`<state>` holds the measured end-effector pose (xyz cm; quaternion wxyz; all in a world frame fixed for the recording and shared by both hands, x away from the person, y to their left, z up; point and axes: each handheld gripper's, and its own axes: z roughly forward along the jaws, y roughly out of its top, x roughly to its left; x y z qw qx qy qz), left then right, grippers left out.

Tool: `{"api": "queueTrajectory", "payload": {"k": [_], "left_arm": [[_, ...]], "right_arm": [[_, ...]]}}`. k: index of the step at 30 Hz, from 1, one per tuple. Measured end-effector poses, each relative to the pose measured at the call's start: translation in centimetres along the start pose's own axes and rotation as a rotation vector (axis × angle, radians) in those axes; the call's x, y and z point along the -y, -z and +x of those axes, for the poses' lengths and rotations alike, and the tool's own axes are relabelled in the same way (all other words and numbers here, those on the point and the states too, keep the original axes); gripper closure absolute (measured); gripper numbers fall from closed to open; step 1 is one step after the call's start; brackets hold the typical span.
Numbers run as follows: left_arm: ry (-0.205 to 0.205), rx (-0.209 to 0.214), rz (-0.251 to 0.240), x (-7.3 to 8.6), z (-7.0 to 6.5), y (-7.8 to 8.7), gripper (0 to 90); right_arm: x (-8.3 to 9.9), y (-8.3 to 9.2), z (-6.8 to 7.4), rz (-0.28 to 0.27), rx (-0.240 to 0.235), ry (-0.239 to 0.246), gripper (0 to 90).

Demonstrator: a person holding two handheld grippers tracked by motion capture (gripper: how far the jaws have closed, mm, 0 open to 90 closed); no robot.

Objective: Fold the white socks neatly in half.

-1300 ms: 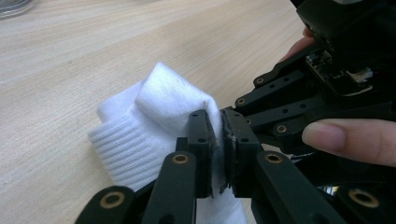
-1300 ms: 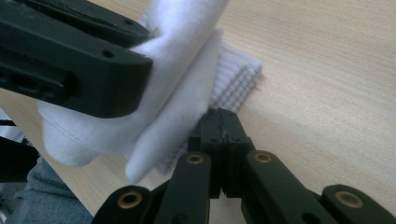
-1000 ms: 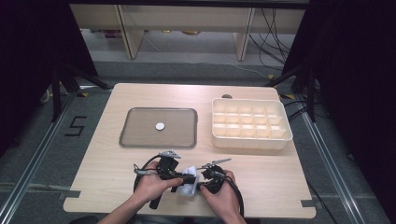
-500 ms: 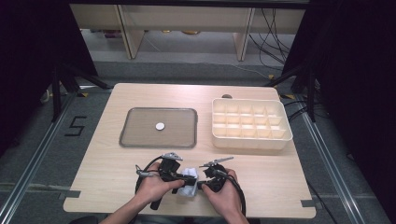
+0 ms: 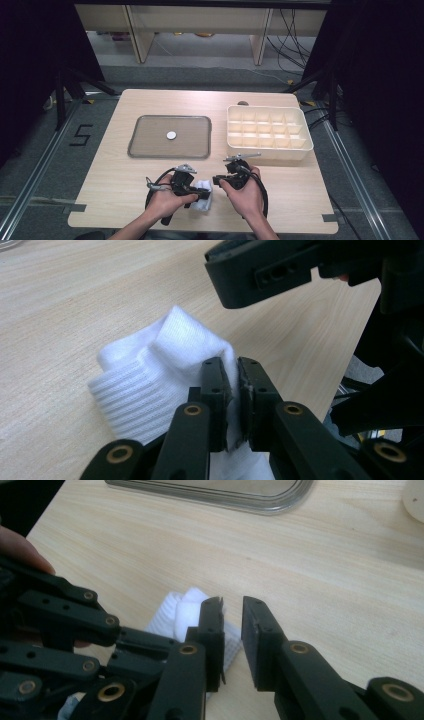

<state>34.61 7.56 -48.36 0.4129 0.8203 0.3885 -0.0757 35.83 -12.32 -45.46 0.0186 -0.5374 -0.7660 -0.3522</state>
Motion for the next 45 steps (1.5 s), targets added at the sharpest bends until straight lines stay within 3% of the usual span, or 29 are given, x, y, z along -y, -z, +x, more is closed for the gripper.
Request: {"api": "queueTrajectory", "payload": {"k": [1,4,7,8,9,12,17,19,21,26,32,36,39,40,41,42,43,45], "left_arm": [[-0.002,-0.002,0.0,0.0,0.0,0.0,81.6],[-0.005,-0.034,0.012,0.0,-0.2,0.1,81.7],[-0.002,-0.008,-0.003,0.1,-0.2,0.0,81.7],[-0.006,-0.009,-0.001,0.1,-0.2,0.0,81.6],[-0.006,-0.009,-0.002,0.1,-0.2,0.0,81.6],[-0.009,-0.021,-0.006,0.1,-0.2,-0.1,81.6],[-0.026,-0.023,-0.014,0.1,-0.4,0.0,80.1],[-0.031,-0.018,-0.029,0.1,-0.8,0.4,74.6],[-0.038,-0.011,-0.056,0.2,-1.3,1.2,68.1],[-0.056,0.008,-0.094,0.6,-2.3,3.3,70.7],[-0.046,0.048,-0.013,1.6,-2.0,1.8,78.8],[-0.05,0.03,0.013,2.1,-1.9,0.6,80.1],[-0.058,0.042,0.023,2.2,-1.8,0.4,80.3],[-0.058,0.031,-0.004,2.3,-1.9,0.3,80.2],[-0.059,0.036,0.014,2.2,-1.9,0.5,79.9],[-0.06,0.038,0.015,2.2,-1.9,0.6,79.8],[-0.067,0.039,0.015,2.2,-1.9,0.7,79.7],[-0.068,0.019,0.008,2.2,-2.0,0.7,79.6]], "right_arm": [[-0.1,-0.1,-0.2,-0.002,0.001,0.026,78.0],[-0.2,-0.3,0.1,0.004,-0.009,0.03,76.8],[-0.2,-0.7,0.4,-0.007,-0.031,0.067,75.4],[-0.2,-0.8,0.5,0.01,-0.053,0.046,75.2],[-0.3,-1.0,0.3,0.021,-0.041,0.05,75.3],[-0.2,-1.6,0.1,0.028,-0.066,0.066,79.7],[-0.1,-1.9,0.1,0.066,-0.066,0.023,89.3],[-0.1,-1.9,-0.1,0.064,-0.047,0.031,89.6],[-0.2,-2.0,-0.4,0.061,-0.055,0.031,89.7],[0.0,-1.9,-0.4,0.052,-0.041,0.016,89.6],[0.2,-2.2,-0.6,0.056,-0.036,0.018,89.4],[0.3,-2.3,-0.6,0.058,-0.029,0.003,88.8],[0.3,-2.2,-0.8,0.065,-0.037,-0.005,83.7],[0.3,-2.1,-0.9,0.06,-0.04,-0.012,81.2],[0.3,-1.9,-1.0,0.05,-0.044,-0.01,78.1],[0.3,-1.5,-1.0,0.043,-0.045,-0.023,74.4],[0.2,-1.3,-0.8,0.064,-0.068,-0.066,71.0],[0.1,-1.2,-1.1,0.031,-0.077,-0.022,63.3]]}}
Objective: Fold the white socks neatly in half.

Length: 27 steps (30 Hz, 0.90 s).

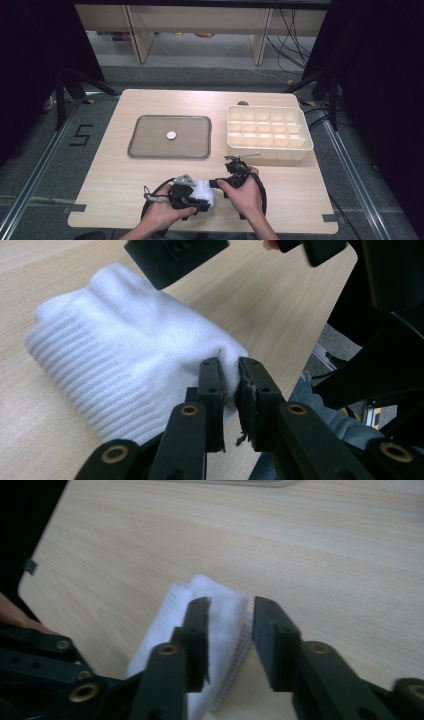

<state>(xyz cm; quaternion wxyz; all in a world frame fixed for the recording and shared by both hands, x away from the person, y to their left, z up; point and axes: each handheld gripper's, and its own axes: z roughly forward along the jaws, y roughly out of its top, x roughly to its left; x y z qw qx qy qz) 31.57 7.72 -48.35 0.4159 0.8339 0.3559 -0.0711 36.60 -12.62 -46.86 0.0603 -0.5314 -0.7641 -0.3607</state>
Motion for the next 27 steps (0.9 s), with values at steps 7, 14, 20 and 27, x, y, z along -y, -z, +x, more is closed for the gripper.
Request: {"api": "queueTrajectory", "payload": {"k": [7,14,20,27], "left_arm": [[-0.023,0.008,0.023,0.0,0.1,0.1,76.5],[-0.041,0.014,0.018,-0.1,0.0,1.6,65.7],[-0.008,0.021,-0.022,-0.1,1.2,4.8,56.9],[0.051,-0.037,-0.008,0.2,3.6,4.0,57.7]], "right_arm": [[-0.2,-1.3,0.1,0.082,-0.039,-0.044,50.9],[0.0,-2.5,-0.3,0.155,-0.051,-0.097,48.9],[-0.1,-2.8,-0.6,0.177,-0.047,-0.105,48.6],[-0.1,-3.5,-1.1,0.178,-0.095,-0.1,49.4]]}}
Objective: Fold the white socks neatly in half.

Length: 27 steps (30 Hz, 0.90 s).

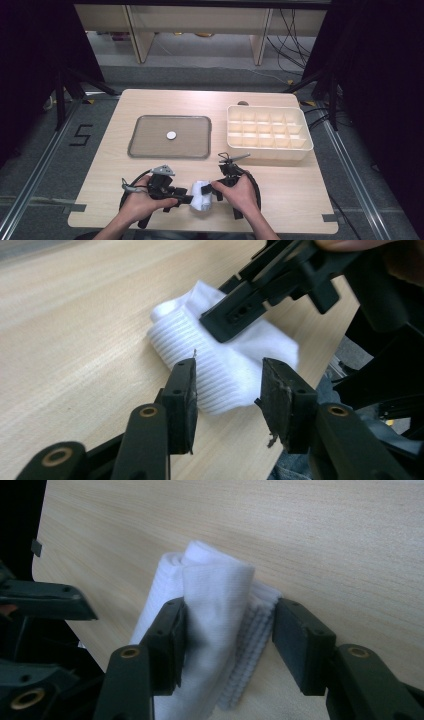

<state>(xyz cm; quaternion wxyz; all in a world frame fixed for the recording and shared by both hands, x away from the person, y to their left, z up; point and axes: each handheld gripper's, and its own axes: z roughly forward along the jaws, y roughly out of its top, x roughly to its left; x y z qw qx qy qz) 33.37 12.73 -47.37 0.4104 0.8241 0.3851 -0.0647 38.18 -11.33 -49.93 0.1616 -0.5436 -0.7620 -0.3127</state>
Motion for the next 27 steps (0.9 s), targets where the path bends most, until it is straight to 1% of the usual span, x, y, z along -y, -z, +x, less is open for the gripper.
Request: {"api": "queueTrajectory", "payload": {"k": [1,2,3,4,5,6,7,8,9,10,11,12,13,14,15,16,17,18,19,20,21,22,23,24,25,26,27], "left_arm": [[0.004,0.009,0.008,0.02,0.02,-0.12,57.9],[0.007,0.002,0.001,0.06,-0.09,-0.29,58.0],[0.002,0.005,0.005,0.04,-0.08,-0.28,58.1],[0.003,-0.002,0.0,0.03,-0.17,-0.29,58.1],[-0.005,0.002,0.002,-0.01,-0.14,-0.26,58.1],[-0.005,-0.003,0.002,-0.03,-0.19,-0.19,58.3],[-0.006,-0.001,0.007,-0.06,-0.17,-0.1,58.5],[-0.007,-0.006,0.004,-0.05,-0.18,-0.09,58.6],[-0.008,-0.007,0.006,-0.06,-0.14,-0.07,58.8],[-0.01,-0.016,0.005,-0.05,-0.11,-0.04,58.9],[-0.01,-0.009,0.005,-0.05,-0.02,-0.02,59.0],[-0.003,-0.009,0.0,-0.03,-0.01,-0.03,59.0],[-0.006,-0.01,0.003,-0.03,0.07,0.04,59.1],[0.001,-0.021,-0.001,-0.01,0.01,0.06,59.1],[0.001,-0.022,0.001,-0.02,0.04,0.09,59.1],[-0.003,-0.026,-0.003,-0.02,0.07,0.1,59.2],[-0.006,-0.022,-0.004,-0.04,0.12,0.13,59.4],[-0.004,-0.022,-0.01,-0.02,0.1,0.14,59.5],[-0.009,-0.019,-0.006,-0.02,0.18,0.19,59.5],[-0.005,-0.017,-0.005,-0.01,0.22,0.2,59.5],[-0.002,-0.021,-0.006,0.01,0.23,0.21,59.5],[-0.001,-0.032,-0.01,0.05,0.23,0.21,59.5],[-0.002,-0.043,-0.006,0.05,0.23,0.26,59.5],[0.002,-0.045,-0.006,0.07,0.24,0.26,59.5],[-0.003,-0.046,-0.006,0.07,0.32,0.27,59.4],[-0.001,-0.025,-0.011,0.08,0.46,0.24,59.2],[0.001,-0.032,-0.016,0.1,0.47,0.23,59.1]], "right_arm": [[-0.01,0.0,0.0,0.002,0.005,0.002,50.0],[0.01,0.12,0.19,0.019,0.023,-0.032,50.6],[0.01,0.19,0.28,0.034,0.015,-0.057,51.9],[0.01,0.17,0.14,0.04,0.009,-0.054,52.8],[0.03,0.07,0.01,0.026,0.001,-0.036,53.8],[0.01,-0.04,-0.17,0.009,-0.012,-0.001,54.5],[0.02,-0.05,-0.18,0.011,-0.011,-0.001,55.5],[0.01,-0.06,-0.21,0.014,-0.014,-0.004,56.6],[0.01,0.05,-0.03,0.038,-0.005,-0.052,57.8],[0.06,-0.05,-0.24,0.036,0.005,-0.038,58.8],[0.04,-0.1,-0.32,0.032,-0.018,-0.038,59.6],[0.04,-0.21,-0.4,0.012,-0.034,-0.026,60.3],[0.06,-0.23,-0.45,0.013,-0.034,-0.024,61.0],[0.07,-0.2,-0.42,0.021,-0.026,-0.035,61.5],[0.06,-0.06,-0.24,0.042,-0.016,-0.065,62.0],[0.05,-0.12,-0.3,0.037,-0.021,-0.056,62.2],[0.05,-0.24,-0.41,0.021,-0.028,-0.033,62.6],[0.08,-0.13,-0.13,0.037,-0.01,-0.057,64.0],[0.11,-0.22,-0.21,0.028,-0.018,-0.035,65.1],[0.11,-0.24,-0.18,0.034,-0.025,-0.037,66.0],[0.1,-0.25,-0.18,0.028,-0.025,-0.023,67.2],[0.1,-0.25,-0.13,0.029,-0.024,-0.028,68.2],[0.12,-0.3,-0.18,0.024,-0.03,-0.022,69.3],[0.15,-0.32,-0.24,0.019,-0.034,-0.018,70.2],[0.17,-0.37,-0.36,0.015,-0.035,-0.011,70.8],[0.2,-0.32,-0.3,0.014,-0.038,-0.016,71.4],[0.2,-0.32,-0.33,0.014,-0.038,-0.014,71.9]]}}
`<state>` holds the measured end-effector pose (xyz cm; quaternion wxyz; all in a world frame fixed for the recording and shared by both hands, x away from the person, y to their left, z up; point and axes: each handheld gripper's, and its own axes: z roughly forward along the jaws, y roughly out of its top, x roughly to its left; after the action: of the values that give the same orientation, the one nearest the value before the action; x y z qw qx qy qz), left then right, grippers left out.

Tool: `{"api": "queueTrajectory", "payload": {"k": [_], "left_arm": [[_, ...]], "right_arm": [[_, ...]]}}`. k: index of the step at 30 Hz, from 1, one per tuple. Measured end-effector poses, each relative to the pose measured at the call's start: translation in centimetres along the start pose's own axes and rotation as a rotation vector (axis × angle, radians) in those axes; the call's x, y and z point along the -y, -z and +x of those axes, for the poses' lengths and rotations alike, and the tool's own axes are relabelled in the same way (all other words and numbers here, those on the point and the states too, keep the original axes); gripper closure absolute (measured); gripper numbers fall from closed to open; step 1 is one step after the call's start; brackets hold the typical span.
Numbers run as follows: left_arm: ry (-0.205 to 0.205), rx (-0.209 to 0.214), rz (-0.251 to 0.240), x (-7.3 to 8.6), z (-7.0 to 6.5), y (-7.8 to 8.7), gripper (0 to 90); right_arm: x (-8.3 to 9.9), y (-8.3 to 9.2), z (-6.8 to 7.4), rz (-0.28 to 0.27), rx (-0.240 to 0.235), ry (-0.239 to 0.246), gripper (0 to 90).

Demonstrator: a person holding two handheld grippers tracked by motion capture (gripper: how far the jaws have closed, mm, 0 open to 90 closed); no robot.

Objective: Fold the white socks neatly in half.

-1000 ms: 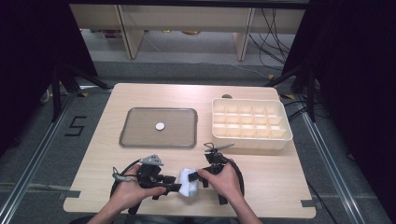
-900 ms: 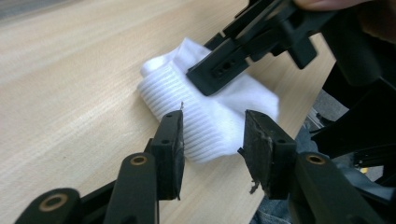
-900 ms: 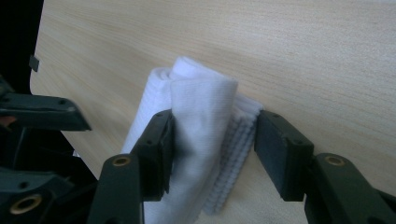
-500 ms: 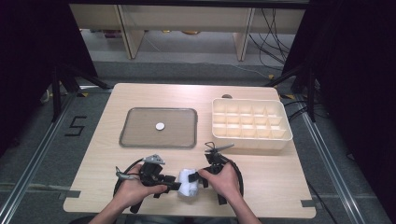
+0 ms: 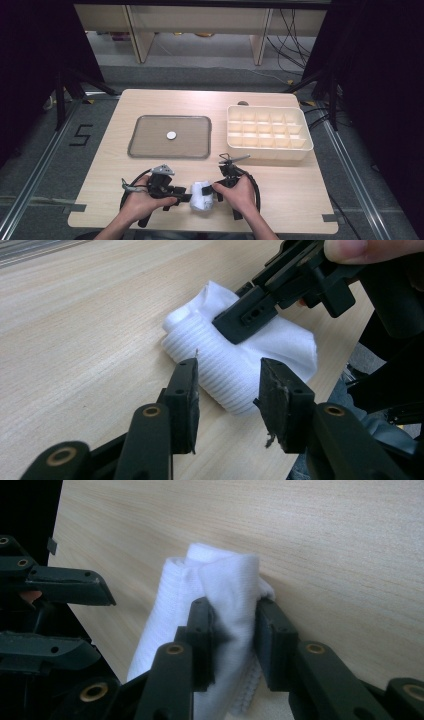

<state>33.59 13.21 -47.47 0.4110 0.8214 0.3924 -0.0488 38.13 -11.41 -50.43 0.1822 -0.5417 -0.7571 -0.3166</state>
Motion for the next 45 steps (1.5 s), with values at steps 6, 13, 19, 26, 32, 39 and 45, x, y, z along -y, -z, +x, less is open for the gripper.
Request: {"api": "queueTrajectory", "payload": {"k": [6,13,19,26,32,39,45], "left_arm": [[-0.001,-0.024,-0.023,0.1,0.3,0.2,58.4],[-0.028,-0.071,-0.109,0.1,0.6,0.3,52.0],[-0.041,-0.125,-0.175,0.0,1.2,0.6,49.9],[-0.045,-0.126,-0.213,0.0,1.3,0.2,48.9],[-0.034,-0.125,-0.228,0.2,1.3,-0.3,48.6],[-0.024,-0.129,-0.252,0.6,1.5,-0.7,48.6],[-0.024,-0.144,-0.244,0.9,1.8,-0.8,48.0]], "right_arm": [[0.1,0.1,-0.1,-0.003,-0.012,0.002,74.0],[0.3,0.3,0.3,-0.036,0.009,0.032,74.6],[0.4,1.9,1.3,-0.109,0.093,0.125,74.6],[0.2,3.9,1.3,-0.174,0.131,0.163,74.6],[0.3,5.8,1.3,-0.231,0.141,0.161,74.6],[0.3,7.8,0.7,-0.291,0.133,0.12,74.5],[0.4,8.8,0.4,-0.338,0.141,0.101,74.4]]}}
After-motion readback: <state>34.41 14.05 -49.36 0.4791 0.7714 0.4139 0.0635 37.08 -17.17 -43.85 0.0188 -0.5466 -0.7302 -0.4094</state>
